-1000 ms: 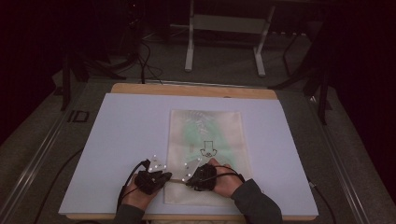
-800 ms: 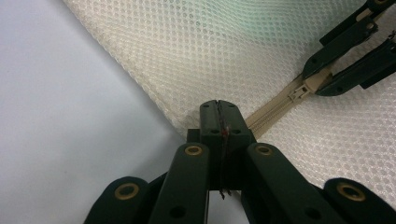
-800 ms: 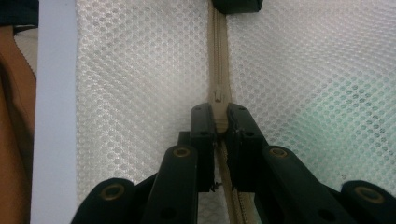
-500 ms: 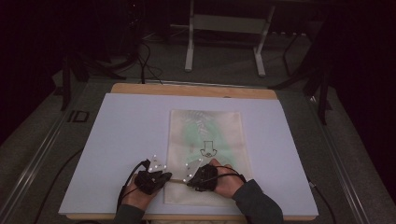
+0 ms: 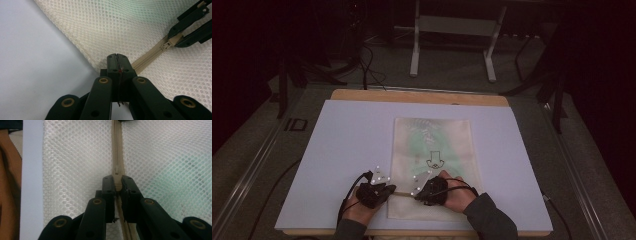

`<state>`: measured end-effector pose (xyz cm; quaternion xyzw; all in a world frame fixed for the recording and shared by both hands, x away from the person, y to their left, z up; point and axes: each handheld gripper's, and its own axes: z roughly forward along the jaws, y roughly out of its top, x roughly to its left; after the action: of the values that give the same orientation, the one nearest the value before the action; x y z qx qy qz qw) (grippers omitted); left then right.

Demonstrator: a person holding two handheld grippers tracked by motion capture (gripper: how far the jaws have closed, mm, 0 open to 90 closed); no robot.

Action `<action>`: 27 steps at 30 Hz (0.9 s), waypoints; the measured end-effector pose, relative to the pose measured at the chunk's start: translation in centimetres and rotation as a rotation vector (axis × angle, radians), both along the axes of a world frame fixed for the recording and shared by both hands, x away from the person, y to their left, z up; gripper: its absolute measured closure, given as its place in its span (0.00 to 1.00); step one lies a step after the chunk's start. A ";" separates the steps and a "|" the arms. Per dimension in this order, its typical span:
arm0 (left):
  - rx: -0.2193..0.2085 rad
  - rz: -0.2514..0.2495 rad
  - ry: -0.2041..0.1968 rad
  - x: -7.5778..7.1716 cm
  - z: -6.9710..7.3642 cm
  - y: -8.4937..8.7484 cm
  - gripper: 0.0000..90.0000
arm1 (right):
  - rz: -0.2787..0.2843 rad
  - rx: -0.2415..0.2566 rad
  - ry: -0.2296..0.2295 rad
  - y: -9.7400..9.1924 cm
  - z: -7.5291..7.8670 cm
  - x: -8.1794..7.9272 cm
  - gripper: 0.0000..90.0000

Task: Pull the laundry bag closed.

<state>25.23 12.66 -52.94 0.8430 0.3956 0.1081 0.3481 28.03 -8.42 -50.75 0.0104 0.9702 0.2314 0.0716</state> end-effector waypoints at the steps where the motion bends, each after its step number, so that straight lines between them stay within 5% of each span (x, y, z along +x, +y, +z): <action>1: 0.000 0.000 0.000 0.0 0.0 0.0 0.99 | -0.002 -0.001 0.001 -0.1 0.0 0.0 0.92; 27: 0.001 0.001 0.002 0.0 0.0 0.0 0.99 | -0.010 -0.005 0.010 -1.4 0.2 0.0 0.92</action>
<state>25.21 12.64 -52.93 0.8430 0.3965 0.1079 0.3471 28.02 -9.79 -50.59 0.0164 0.9710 0.2286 0.0679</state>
